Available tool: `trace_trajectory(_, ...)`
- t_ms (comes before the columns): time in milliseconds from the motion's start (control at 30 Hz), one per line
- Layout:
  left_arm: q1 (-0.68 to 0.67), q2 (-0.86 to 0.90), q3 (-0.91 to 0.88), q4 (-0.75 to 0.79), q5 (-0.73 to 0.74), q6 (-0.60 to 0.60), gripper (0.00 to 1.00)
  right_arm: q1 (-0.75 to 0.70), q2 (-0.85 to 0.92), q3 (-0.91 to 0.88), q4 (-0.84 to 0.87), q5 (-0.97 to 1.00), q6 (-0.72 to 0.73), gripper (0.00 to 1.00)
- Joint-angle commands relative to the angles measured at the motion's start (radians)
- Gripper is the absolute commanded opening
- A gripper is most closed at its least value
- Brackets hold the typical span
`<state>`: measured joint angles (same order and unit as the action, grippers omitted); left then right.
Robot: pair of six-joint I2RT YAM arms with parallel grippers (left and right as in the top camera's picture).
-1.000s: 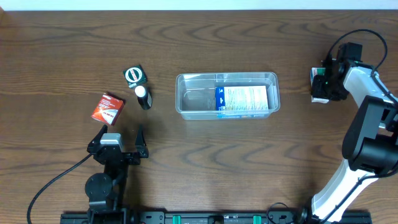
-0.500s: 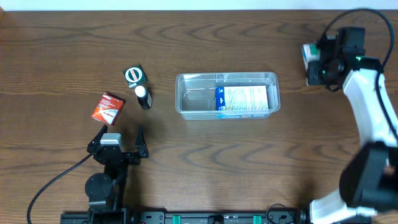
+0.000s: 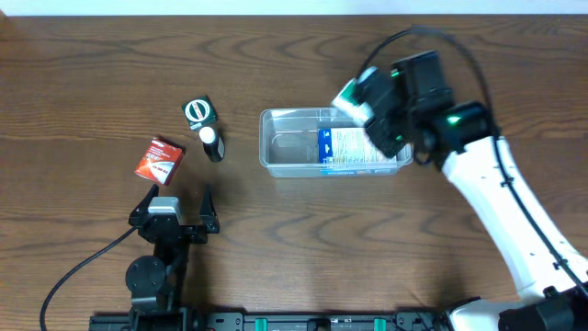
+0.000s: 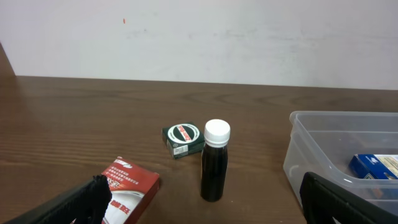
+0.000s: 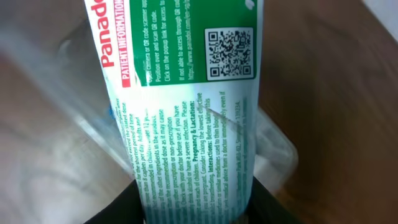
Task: Pack container
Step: 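Carry the Panadol box over the container with the right gripper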
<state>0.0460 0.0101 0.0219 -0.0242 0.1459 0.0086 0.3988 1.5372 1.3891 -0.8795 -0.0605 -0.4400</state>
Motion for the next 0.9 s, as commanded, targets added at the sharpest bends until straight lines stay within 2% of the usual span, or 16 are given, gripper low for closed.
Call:
trace_trajectory(0,0.006,-0.005,-0.018,-0.034,0.007,0.017,0.98,0.034,0.025,0.004,-0.004,0.042,-0.102,0.31)
trace_trajectory(100,0.006,-0.005,-0.018,-0.034,0.007,0.017,0.98,0.043,0.051,0.004,-0.013,0.052,-0.148,0.31)
trace_trajectory(200,0.006,-0.005,-0.018,-0.034,0.007,0.017,0.98,0.043,0.076,0.004,-0.035,0.053,-0.197,0.37)
trace_trajectory(300,0.006,-0.005,-0.018,-0.034,0.007,0.017,0.98,0.043,0.101,0.004,-0.042,0.053,-0.249,0.34)
trace_trajectory(367,0.006,-0.005,-0.018,-0.034,0.007,0.017,0.98,0.040,0.119,0.004,-0.042,0.053,-0.292,0.31)
trace_trajectory(467,0.006,-0.005,-0.018,-0.034,0.007,0.017,0.98,0.039,0.152,0.004,-0.043,0.057,-0.360,0.11)
trace_trajectory(500,0.006,-0.005,-0.018,-0.034,0.007,0.017,0.98,0.039,0.165,0.004,-0.045,0.058,-0.377,0.08)
trace_trajectory(533,0.006,-0.005,-0.018,-0.034,0.007,0.017,0.98,0.039,0.176,0.004,-0.046,0.058,-0.388,0.07)
trace_trajectory(633,0.006,-0.005,-0.018,-0.034,0.007,0.017,0.98,0.037,0.216,0.004,-0.041,0.077,-0.389,0.17)
trace_trajectory(867,0.006,-0.005,-0.018,-0.034,0.007,0.017,0.98,0.003,0.278,0.004,-0.024,0.106,-0.390,0.18)
